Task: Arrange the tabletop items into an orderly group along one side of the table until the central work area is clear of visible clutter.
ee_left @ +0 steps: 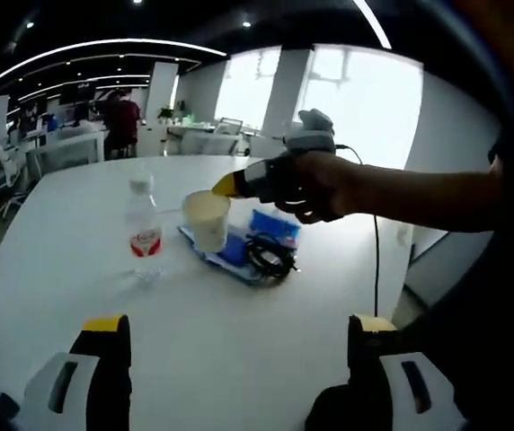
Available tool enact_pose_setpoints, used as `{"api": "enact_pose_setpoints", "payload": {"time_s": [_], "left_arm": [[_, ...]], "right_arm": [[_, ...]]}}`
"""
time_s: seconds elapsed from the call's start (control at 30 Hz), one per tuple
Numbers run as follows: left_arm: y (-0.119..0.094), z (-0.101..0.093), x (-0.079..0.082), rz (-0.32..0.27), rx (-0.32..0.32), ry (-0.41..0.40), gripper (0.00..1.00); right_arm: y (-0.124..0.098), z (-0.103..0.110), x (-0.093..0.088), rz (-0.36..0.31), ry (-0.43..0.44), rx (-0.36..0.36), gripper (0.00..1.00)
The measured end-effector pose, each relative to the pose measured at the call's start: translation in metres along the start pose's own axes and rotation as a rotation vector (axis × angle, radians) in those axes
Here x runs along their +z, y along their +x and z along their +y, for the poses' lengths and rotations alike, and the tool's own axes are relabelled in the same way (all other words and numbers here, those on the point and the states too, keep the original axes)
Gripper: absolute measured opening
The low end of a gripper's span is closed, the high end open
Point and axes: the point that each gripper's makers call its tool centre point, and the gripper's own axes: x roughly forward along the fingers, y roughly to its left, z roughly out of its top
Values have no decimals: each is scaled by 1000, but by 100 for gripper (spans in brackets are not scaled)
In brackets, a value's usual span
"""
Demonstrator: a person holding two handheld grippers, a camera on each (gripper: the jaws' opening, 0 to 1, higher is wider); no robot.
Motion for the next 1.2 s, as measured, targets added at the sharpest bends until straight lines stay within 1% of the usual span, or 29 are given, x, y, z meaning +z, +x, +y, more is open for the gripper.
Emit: {"api": "enact_pose_setpoints", "payload": {"time_s": [0.03,0.17,0.23,0.3,0.4,0.53,0.6,0.67,0.8,0.83,0.9,0.93,0.97,1.03,1.1,1.13,1.17,1.2], "left_arm": [[0,0,0,1,0,1,99],[1,0,-1,7,-2,1,99],[1,1,-3,11,-4,1,99],[1,1,-5,14,-5,0,99],[1,0,-8,21,-6,-2,99],[0,1,-10,24,-2,-8,99],[0,2,-12,26,1,-9,99],[-1,2,-13,28,3,-11,98],[-1,2,-15,35,6,-18,97],[-1,2,-16,36,6,-19,97],[-1,3,-17,38,7,-22,97],[-1,4,-18,40,7,-23,97],[0,5,-18,41,7,-24,97],[0,4,-18,42,5,-25,97],[1,4,-18,43,2,-24,97],[1,5,-18,44,1,-24,97],[2,5,-18,45,-1,-22,97],[2,4,-18,47,-2,-21,96]], "right_arm": [[-1,2,1,-6,-11,-1,0],[15,0,4,-17,4,-6,0],[15,1,4,-23,-3,-10,0],[25,-1,4,-28,44,-11,0],[33,-5,1,-32,66,-15,0],[42,-12,-4,-47,125,-18,0],[46,-15,-10,-39,138,-25,0],[48,-17,-13,-41,137,-26,0],[53,-21,-18,-55,191,-13,0],[55,-23,-20,-49,201,-10,0],[56,-26,-22,-55,202,-10,0],[56,-25,-22,-65,216,9,0],[55,-24,-26,-53,239,14,0],[53,-28,-29,-58,228,-2,0],[55,-26,-34,-49,236,17,0],[55,-28,-34,-49,225,9,0],[55,-31,-32,-64,185,-5,0],[55,-29,-32,-63,180,0,0]]}}
